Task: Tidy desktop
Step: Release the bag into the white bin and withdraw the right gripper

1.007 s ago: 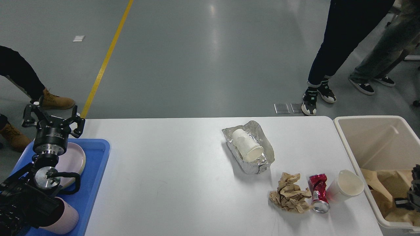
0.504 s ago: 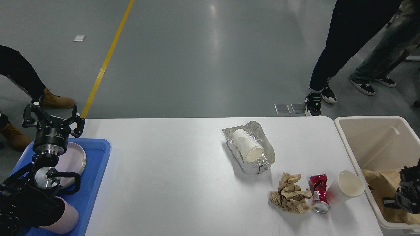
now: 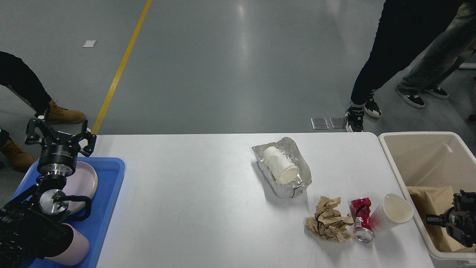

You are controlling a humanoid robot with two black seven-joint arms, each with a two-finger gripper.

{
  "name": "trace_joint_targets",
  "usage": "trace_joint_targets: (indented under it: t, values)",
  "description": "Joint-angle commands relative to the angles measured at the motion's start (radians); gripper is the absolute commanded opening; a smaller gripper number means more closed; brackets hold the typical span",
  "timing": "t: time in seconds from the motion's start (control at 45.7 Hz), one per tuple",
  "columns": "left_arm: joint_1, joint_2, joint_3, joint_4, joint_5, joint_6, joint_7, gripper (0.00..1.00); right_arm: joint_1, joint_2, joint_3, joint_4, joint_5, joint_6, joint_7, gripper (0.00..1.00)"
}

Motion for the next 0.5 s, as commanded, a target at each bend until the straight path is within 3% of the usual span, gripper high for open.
trace_joint_targets:
  t: [0.0,0.131,0.285,0.482]
  values:
    - [0.000,0.000,0.000,0.000,0.000,0.000,0.000,0.96,0.010,-0.013,0.000,0.002,0.000,-0.003,0.000,0.90]
    - [0.000,0.000,0.000,0.000,0.000,0.000,0.000,0.96,0.024,-0.030,0.002,0.005,0.001,-0.002,0.001,1.00]
    - [0.000,0.000,0.000,-0.001,0.000,0.000,0.000,0.96,0.076,-0.057,0.002,0.015,0.008,0.006,0.000,1.00]
    - [0.000,0.000,0.000,-0.001,0.000,0.000,0.000,0.96,0.194,-0.190,-0.001,0.061,0.011,0.009,0.001,1.00]
